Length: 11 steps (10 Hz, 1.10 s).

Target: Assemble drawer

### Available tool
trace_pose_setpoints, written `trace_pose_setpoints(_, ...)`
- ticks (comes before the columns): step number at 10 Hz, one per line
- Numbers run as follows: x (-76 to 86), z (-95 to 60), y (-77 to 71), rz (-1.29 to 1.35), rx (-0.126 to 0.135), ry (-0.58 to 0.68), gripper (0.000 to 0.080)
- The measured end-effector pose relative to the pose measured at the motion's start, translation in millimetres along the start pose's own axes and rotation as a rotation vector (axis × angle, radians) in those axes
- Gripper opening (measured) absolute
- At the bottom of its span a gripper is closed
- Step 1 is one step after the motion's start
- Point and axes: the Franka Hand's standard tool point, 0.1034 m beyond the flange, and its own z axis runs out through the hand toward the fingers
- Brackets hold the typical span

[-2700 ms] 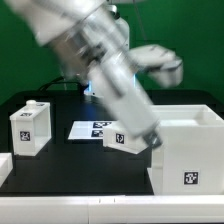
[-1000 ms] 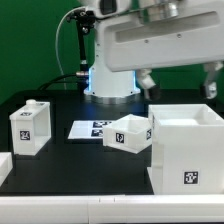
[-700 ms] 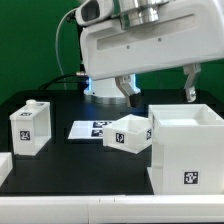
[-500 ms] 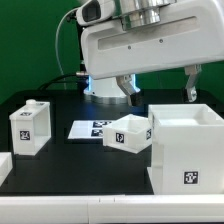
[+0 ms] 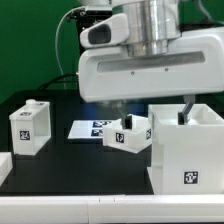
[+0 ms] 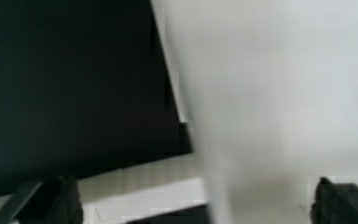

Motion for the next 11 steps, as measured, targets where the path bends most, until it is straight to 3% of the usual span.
trace_pose_setpoints(1,-1.4,4.9,2.2,0.000,-0.003,-0.006,0.0649)
trace_pose_setpoints(2,-0.8,3.6,1.3,-0.001,-0.002,-0.004,0.0563)
trace_pose_setpoints(3,-0.8,3.7,1.3,-0.001,-0.002,-0.004,0.0426)
trace_pose_setpoints(4,-0.9,3.8,1.4,-0.001,-0.002,-0.004,0.0426)
trace_pose_setpoints(5,-0.9,3.7,1.3,-0.001,-0.002,-0.004,0.0224)
trace_pose_setpoints(6,-0.4,3.4,1.1,-0.001,-0.002,-0.003,0.0093)
trace_pose_setpoints(7,-0.2,3.1,1.0,-0.002,-0.002,-0.002,0.0093)
trace_pose_setpoints(8,0.1,3.0,1.3,-0.001,-0.002,-0.002,0.0035)
trace_pose_setpoints(11,8.9,3.6,-4.9,-0.010,-0.005,0.002,0.0035)
